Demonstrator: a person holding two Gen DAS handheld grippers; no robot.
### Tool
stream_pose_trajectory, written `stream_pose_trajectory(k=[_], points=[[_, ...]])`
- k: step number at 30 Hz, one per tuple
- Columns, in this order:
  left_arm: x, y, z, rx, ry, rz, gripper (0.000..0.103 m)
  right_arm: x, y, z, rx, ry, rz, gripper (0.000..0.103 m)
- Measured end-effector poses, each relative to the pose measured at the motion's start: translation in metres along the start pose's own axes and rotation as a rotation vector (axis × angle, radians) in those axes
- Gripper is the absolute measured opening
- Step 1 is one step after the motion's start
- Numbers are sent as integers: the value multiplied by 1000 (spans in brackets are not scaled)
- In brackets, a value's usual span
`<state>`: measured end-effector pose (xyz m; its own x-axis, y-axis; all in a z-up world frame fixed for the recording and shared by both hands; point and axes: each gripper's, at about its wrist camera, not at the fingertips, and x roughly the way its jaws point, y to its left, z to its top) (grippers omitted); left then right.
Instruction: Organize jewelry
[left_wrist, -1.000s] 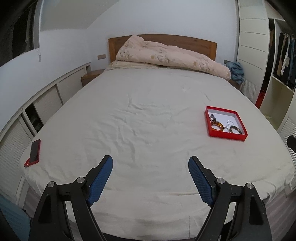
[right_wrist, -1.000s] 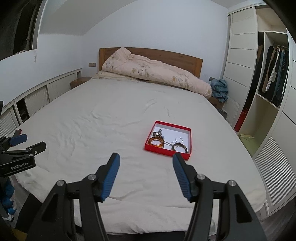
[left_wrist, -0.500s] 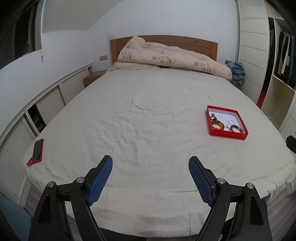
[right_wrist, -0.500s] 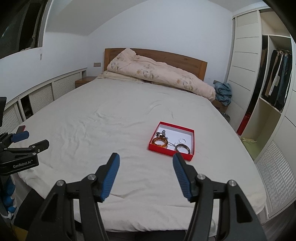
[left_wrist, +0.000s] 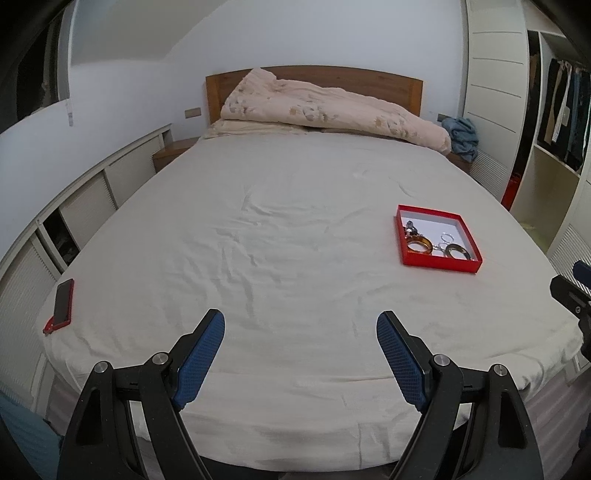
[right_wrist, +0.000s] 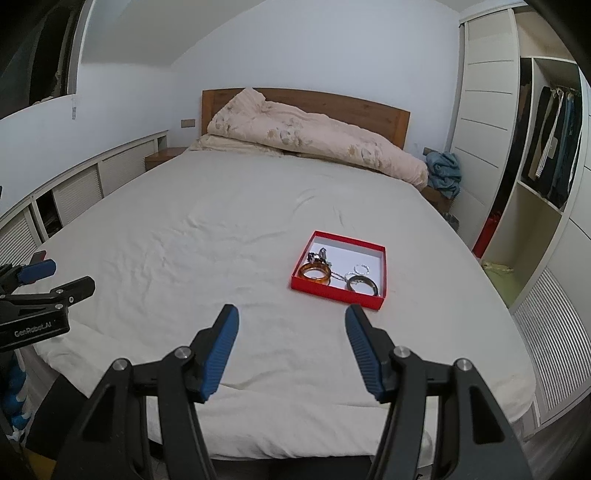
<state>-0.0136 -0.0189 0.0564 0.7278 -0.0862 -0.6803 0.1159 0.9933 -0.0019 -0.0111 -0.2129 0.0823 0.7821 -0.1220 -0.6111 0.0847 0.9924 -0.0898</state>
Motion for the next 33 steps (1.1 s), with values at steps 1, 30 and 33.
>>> stream_pose_trajectory(k=[1,30,33], points=[[1,-1,0,1,3,-3,84,1,-1,0,1,3,1,58],[20,-17,1,10,41,-31,84,25,-4,-4,16,70,13,58],[22,-16,1,9,41,-34,84,26,-2,-4,13,73,11,58]])
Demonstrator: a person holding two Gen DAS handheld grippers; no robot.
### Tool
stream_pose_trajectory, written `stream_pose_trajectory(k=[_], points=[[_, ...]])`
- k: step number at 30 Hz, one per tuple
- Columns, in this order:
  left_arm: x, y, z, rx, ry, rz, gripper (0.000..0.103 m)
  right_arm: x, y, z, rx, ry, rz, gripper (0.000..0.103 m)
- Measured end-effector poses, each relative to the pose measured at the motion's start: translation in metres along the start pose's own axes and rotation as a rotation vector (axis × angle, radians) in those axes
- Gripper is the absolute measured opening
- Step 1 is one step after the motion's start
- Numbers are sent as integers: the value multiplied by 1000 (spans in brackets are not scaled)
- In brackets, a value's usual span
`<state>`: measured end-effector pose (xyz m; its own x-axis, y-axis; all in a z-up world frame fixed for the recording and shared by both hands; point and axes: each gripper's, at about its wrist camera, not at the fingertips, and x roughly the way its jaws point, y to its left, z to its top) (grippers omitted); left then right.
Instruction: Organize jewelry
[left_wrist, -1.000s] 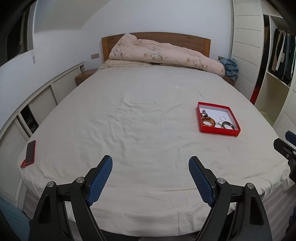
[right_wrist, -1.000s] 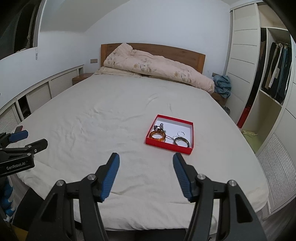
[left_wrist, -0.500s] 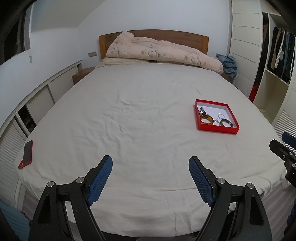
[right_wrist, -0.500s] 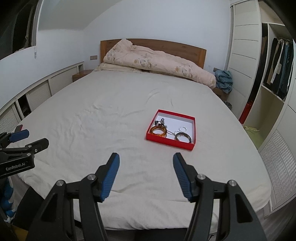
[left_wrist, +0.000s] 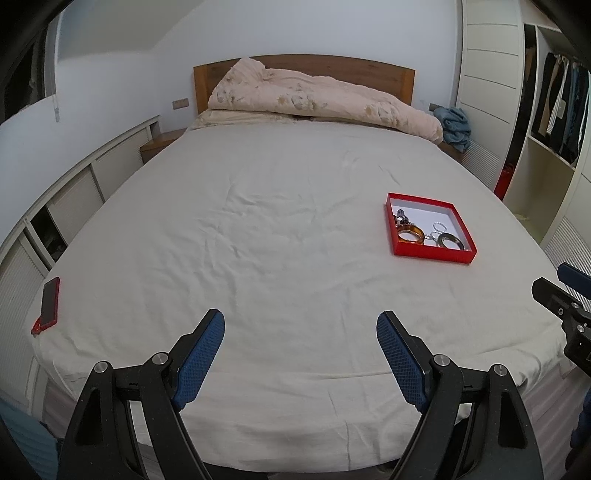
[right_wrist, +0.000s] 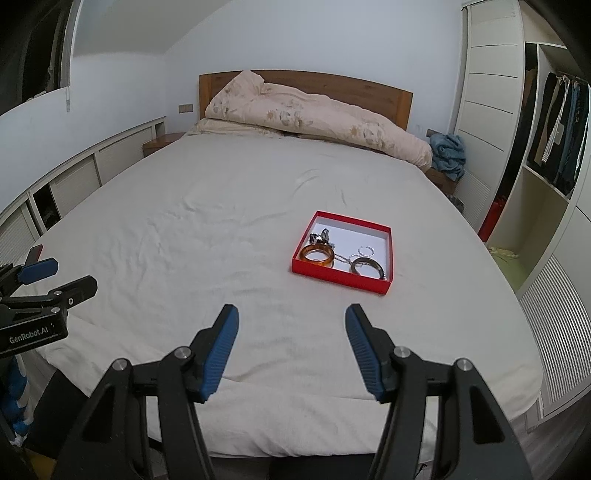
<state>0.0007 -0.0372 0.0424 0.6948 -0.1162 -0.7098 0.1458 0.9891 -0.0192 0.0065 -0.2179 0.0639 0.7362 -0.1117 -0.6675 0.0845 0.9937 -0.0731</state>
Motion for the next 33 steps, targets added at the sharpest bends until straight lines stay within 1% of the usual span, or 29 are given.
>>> stream_pose_trajectory(k=[24,33], points=[[1,8,-5,-7,-2,-45,84,5,6,0,7,24,-20,58],[12,11,-5,3,9,-46,84,9,7,-1,26,36,-35,58]])
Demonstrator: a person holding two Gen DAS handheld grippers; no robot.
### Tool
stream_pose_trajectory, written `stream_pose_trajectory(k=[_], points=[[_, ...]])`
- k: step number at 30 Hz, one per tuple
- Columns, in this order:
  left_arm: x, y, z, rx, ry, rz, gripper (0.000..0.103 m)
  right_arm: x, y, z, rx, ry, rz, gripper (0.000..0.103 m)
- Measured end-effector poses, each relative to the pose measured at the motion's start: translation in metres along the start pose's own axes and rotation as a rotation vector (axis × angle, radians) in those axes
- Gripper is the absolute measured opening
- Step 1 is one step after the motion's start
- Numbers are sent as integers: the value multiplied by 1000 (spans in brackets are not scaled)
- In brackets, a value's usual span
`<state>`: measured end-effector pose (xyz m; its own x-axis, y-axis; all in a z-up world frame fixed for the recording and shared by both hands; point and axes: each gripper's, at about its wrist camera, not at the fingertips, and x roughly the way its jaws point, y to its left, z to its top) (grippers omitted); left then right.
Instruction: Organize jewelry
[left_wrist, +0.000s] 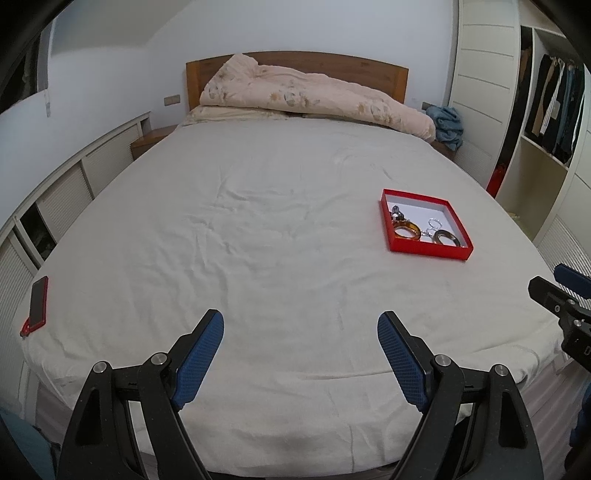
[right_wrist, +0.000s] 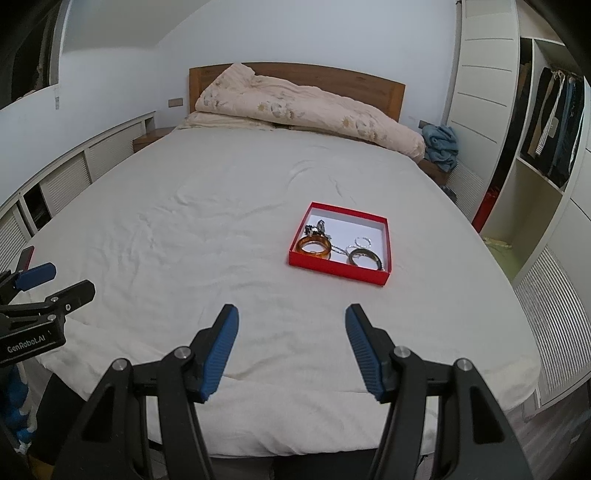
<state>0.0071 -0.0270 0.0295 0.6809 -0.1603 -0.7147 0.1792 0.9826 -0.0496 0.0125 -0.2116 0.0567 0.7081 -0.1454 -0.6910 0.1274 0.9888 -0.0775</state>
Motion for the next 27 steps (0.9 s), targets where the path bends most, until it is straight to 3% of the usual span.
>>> stream_pose_trajectory(k=[9,18,27], points=[[9,9,-1,10,0,-24,84,4,10,-1,9,25,-32,58],[17,22,-10,53,12,25,84,6,21,-6,51,38,1,58],[16,30,-16,39,5,9,84,6,30,-11,40,51,-14,58]])
